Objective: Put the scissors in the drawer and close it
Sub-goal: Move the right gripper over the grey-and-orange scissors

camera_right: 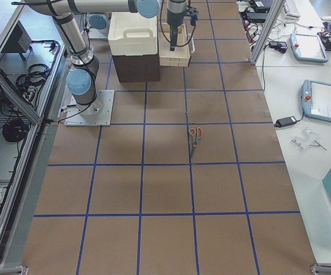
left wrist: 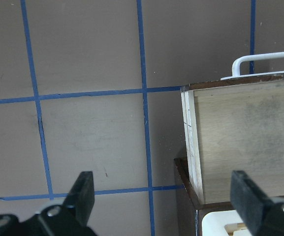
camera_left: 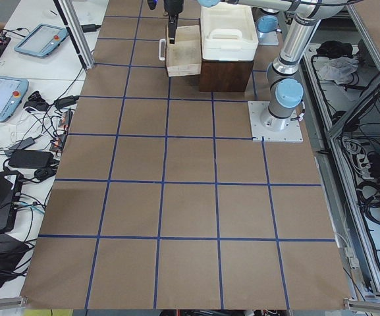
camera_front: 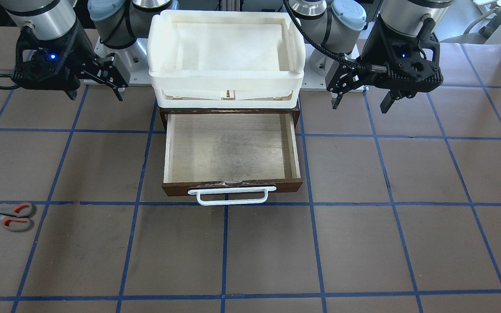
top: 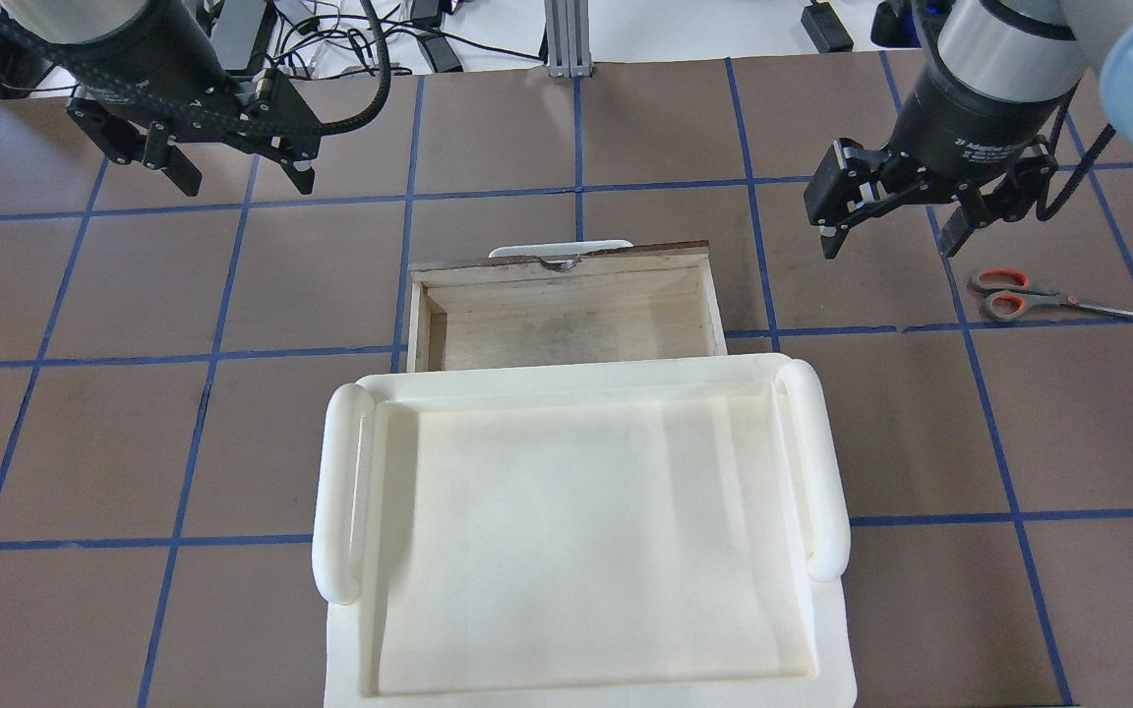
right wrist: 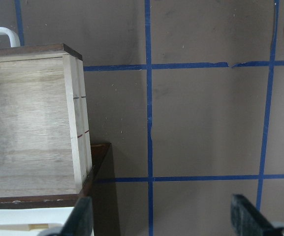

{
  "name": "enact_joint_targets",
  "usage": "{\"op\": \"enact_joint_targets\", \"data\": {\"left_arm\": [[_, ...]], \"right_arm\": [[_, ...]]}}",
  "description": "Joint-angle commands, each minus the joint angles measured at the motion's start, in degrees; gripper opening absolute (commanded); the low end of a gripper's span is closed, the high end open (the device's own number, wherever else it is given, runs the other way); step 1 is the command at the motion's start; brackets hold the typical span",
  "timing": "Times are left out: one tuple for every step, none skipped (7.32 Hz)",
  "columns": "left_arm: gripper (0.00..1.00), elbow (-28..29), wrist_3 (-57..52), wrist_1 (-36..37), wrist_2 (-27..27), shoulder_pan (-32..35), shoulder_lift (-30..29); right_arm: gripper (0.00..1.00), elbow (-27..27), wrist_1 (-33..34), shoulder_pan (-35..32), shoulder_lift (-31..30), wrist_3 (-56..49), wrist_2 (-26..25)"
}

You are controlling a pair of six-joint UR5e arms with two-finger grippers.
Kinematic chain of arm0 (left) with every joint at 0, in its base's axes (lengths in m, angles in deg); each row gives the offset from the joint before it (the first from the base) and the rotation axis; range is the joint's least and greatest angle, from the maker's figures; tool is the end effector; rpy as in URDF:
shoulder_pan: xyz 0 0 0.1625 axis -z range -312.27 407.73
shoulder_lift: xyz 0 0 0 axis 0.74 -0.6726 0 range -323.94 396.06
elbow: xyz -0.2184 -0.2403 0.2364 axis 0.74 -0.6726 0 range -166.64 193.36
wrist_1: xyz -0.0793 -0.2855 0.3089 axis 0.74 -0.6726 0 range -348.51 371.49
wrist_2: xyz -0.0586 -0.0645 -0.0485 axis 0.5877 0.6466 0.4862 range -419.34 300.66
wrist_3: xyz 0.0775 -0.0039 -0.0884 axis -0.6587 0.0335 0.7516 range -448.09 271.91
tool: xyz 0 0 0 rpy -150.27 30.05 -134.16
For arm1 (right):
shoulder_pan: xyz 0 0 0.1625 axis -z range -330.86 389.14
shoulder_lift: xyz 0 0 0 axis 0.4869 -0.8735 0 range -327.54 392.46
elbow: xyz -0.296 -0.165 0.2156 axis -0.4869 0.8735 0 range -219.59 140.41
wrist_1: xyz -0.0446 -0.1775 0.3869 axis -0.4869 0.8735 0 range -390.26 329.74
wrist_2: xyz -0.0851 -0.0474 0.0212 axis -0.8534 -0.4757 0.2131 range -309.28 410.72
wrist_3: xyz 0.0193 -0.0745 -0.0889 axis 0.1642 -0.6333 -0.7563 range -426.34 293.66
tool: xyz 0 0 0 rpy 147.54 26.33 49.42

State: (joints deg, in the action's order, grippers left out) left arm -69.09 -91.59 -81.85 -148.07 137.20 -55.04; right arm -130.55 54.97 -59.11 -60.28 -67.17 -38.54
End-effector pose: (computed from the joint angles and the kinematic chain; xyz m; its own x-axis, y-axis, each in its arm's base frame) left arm -0.1312 -0.5190 0.4978 -0.9984 0.0528 0.0188 0.0517 0.9971 -0.0555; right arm 0.1201 -0.4846 0.4536 -0.9998 0.0167 -0.0137 0.0159 0.9985 0.0522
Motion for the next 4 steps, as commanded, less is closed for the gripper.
{"op": "enact_joint_targets", "data": {"left_arm": [[1.0, 0.0, 0.0, 0.1, 0.0, 0.0, -0.1], [1.0, 0.0, 0.0, 0.1, 0.0, 0.0, -0.2], [1.0, -0.3, -0.1, 0.1, 0.0, 0.0, -0.2], [1.0, -1.3, 0.0, 0.1, 0.0, 0.1, 0.3]], "right_arm": [[1.0, 0.0, 0.0, 0.0, 0.0, -0.1, 0.3], [1.0, 0.0, 0.0, 0.0, 0.1, -0.7, 0.3], [1.0, -0.1, -0.3, 0.0, 0.3, -1.0, 0.4], [1.0, -0.2, 0.0, 0.3, 1.4, -6.1, 0.5]]}}
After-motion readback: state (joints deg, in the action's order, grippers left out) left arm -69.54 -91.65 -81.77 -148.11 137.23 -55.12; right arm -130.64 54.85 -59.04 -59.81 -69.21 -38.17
